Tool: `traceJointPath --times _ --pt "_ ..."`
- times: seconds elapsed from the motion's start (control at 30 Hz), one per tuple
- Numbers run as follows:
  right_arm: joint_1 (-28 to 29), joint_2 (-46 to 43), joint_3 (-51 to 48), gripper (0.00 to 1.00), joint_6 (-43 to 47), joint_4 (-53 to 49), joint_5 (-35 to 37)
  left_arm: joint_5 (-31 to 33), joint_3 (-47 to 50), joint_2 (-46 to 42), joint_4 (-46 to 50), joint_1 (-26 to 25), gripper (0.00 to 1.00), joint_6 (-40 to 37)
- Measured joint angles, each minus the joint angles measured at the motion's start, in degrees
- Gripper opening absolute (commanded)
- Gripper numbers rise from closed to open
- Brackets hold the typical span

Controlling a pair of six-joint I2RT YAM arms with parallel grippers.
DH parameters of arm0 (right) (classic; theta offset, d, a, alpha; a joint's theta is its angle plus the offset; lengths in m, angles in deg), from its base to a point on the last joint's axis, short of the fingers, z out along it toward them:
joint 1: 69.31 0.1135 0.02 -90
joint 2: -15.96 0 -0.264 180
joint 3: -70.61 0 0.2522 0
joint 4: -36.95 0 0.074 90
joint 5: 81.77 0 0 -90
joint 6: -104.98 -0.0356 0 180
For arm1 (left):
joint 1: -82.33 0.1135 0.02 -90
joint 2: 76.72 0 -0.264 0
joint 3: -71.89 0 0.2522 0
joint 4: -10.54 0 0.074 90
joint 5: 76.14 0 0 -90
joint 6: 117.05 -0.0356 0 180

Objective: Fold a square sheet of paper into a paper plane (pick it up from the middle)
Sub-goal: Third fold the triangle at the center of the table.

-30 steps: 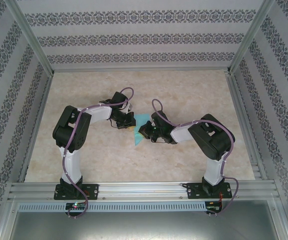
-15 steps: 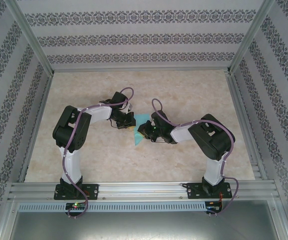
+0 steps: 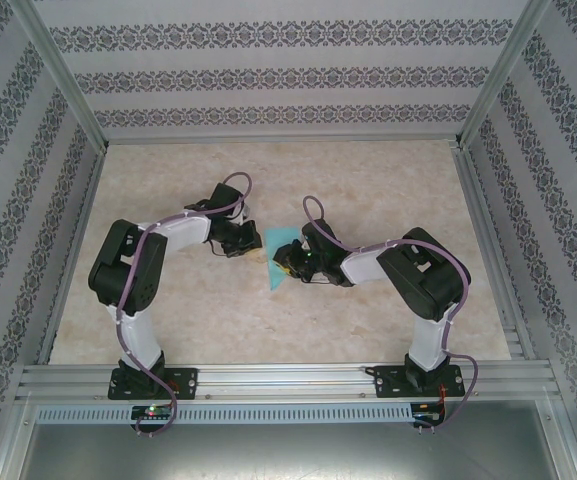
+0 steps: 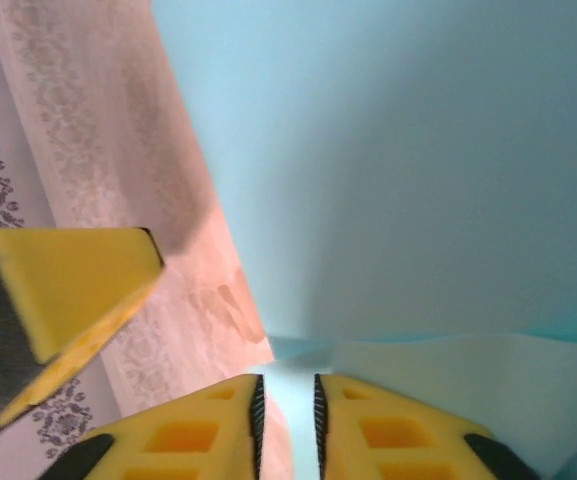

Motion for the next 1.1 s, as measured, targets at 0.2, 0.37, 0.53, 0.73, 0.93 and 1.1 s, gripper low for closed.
traceJointPath --times 0.2,0.37,0.53,0.73,0.93,1.1 --pt "0.0 0.1 0.0 0.02 0.3 -1.7 0.5 -2.3 0.7 -0.7 -0.3 -1.3 0.03 -1.4" --pt "0.0 0.1 0.0 0.00 0.9 -2.0 0.6 -3.3 1.3 -0.7 -0.3 -3.2 0.00 -2.3" --pt "0.0 0.1 0.1 0.00 1.0 -2.2 0.6 -3.9 1.3 -0.7 -0.2 -3.9 0.00 -3.0" --pt "0.0 0.1 0.1 0.00 1.0 -2.2 0.6 -4.0 1.3 -0.7 -0.2 -4.7 0.00 -3.3" --pt "0.0 0.1 0.1 0.00 1.0 -2.2 0.6 -3.9 1.3 0.5 -0.2 -4.8 0.00 -3.5" --pt "0.0 0.1 0.1 0.00 1.0 -2.2 0.6 -3.7 1.3 2.1 0.2 -5.1 0.00 -3.5"
